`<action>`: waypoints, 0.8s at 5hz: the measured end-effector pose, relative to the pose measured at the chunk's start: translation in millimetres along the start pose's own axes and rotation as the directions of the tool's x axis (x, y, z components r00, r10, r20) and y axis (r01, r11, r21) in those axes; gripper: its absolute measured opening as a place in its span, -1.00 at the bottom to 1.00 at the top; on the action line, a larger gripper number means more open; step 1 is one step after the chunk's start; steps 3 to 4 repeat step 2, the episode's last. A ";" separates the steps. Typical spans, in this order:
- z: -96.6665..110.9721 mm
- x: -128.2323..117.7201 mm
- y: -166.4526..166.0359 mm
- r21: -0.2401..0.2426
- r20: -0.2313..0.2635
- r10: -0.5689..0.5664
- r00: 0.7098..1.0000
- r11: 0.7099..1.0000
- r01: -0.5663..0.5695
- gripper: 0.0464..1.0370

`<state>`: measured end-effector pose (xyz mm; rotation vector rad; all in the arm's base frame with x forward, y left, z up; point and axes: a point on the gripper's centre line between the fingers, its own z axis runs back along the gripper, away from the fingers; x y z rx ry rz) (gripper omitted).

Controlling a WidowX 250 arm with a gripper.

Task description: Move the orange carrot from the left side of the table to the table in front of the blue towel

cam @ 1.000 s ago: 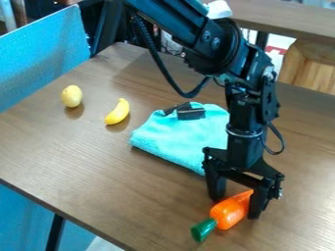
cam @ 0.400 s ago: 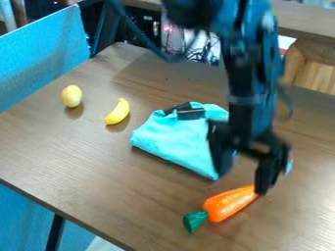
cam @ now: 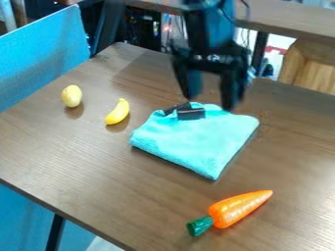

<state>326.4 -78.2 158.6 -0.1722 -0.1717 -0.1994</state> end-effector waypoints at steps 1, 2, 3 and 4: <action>-8.5 13.0 43.3 0.079 -0.046 0.013 0.999 0.997 -0.009 0.94; -22.4 19.8 59.4 0.105 -0.096 0.006 0.995 0.994 0.004 0.94; -22.4 19.8 59.4 0.105 -0.096 0.006 0.995 0.994 0.004 0.94; -22.4 19.8 59.4 0.105 -0.096 0.006 0.995 0.994 0.004 0.94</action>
